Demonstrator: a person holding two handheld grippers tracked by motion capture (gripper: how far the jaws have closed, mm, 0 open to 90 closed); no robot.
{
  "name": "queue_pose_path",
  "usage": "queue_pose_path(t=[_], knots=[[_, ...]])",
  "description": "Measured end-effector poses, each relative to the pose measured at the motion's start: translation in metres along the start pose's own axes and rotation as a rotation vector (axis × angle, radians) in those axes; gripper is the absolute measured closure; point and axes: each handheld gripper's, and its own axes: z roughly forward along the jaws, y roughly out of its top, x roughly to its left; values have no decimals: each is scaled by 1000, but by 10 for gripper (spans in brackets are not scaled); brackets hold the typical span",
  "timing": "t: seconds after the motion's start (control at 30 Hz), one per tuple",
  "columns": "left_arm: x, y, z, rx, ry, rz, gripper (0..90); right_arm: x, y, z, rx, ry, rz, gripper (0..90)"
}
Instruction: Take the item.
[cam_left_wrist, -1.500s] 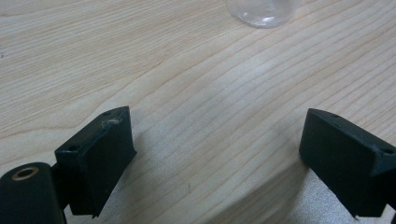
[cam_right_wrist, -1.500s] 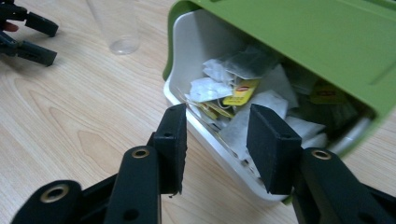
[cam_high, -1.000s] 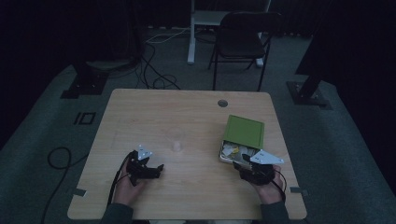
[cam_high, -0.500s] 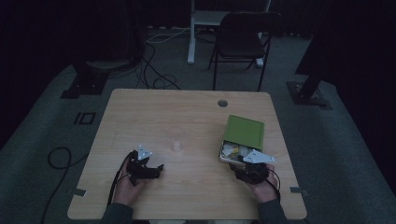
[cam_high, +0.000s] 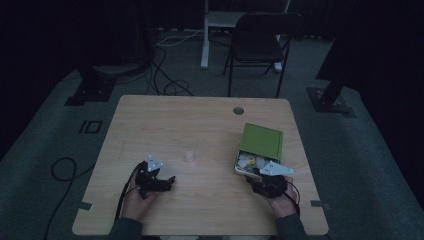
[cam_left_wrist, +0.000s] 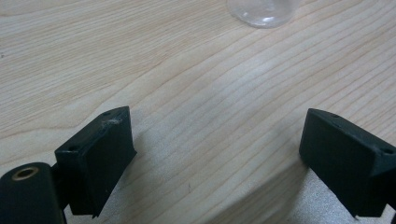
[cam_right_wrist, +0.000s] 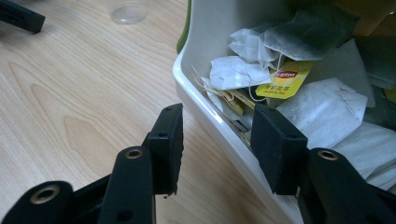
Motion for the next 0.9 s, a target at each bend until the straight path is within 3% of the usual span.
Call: queue_pose_path(t=[0.3,0.9], knots=[[0,0,0,0,0,0,107,5,-2,-5,8,21,-10,567],[0,0,0,1,0,0,108,25,-3,-16,2,122,-59,707]])
